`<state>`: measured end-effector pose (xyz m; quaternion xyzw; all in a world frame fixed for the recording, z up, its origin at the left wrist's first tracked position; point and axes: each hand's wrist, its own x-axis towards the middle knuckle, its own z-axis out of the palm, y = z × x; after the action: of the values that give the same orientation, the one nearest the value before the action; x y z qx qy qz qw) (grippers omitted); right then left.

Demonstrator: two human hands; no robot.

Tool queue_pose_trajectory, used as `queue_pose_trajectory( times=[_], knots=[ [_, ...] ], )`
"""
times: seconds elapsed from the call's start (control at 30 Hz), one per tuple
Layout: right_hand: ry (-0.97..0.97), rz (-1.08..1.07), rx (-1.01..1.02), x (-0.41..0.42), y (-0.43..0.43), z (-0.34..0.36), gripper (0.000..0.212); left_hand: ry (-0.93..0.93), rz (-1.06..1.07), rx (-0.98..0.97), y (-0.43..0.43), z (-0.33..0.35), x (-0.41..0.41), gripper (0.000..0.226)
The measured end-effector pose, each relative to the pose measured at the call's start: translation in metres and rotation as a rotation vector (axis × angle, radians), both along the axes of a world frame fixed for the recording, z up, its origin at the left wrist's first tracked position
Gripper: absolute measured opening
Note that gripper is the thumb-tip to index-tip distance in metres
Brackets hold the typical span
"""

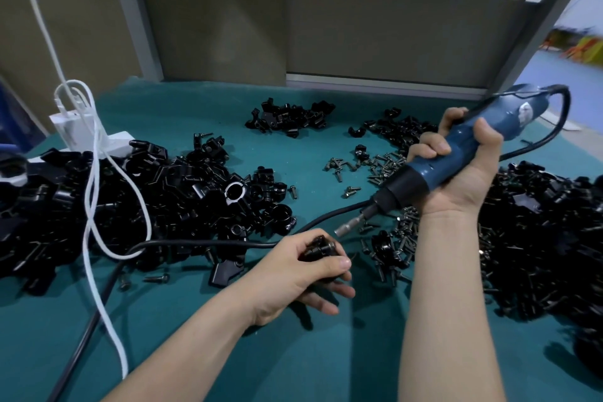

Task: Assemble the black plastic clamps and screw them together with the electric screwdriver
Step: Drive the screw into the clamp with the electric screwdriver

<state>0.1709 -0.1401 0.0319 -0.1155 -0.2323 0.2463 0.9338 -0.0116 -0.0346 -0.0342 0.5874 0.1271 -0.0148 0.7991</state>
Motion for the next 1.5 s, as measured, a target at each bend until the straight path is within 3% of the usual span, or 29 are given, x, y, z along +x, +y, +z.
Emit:
queue_pose_trajectory(
  times=[0.2,0.37,0.53,0.8,0.93,1.07,1.5],
  knots=[
    [-0.037,-0.005,-0.046,-0.005,0.008,-0.001,0.053,-0.014,0.042,-0.021,-0.001,0.000,0.002,0.005],
    [-0.027,-0.081,-0.138,-0.007,0.010,0.001,0.010,-0.006,0.042,-0.032,-0.002,-0.002,0.002,0.007],
    [-0.052,-0.132,-0.153,-0.008,0.010,0.003,0.006,-0.034,0.070,-0.048,-0.002,-0.004,0.004,0.029],
    [-0.046,-0.135,-0.166,-0.006,0.012,0.002,0.004,-0.043,0.115,-0.069,-0.004,-0.007,0.005,0.038],
    [-0.074,-0.095,-0.147,-0.008,0.012,0.003,0.005,0.006,0.060,-0.173,-0.006,-0.005,0.004,0.042],
    [-0.129,0.017,-0.070,-0.007,0.008,0.003,0.048,0.047,-0.027,-0.220,-0.008,-0.003,0.002,0.037],
    [-0.113,0.048,-0.058,-0.005,0.008,-0.003,0.054,0.035,-0.027,-0.119,-0.007,-0.004,0.002,0.040]
  ],
)
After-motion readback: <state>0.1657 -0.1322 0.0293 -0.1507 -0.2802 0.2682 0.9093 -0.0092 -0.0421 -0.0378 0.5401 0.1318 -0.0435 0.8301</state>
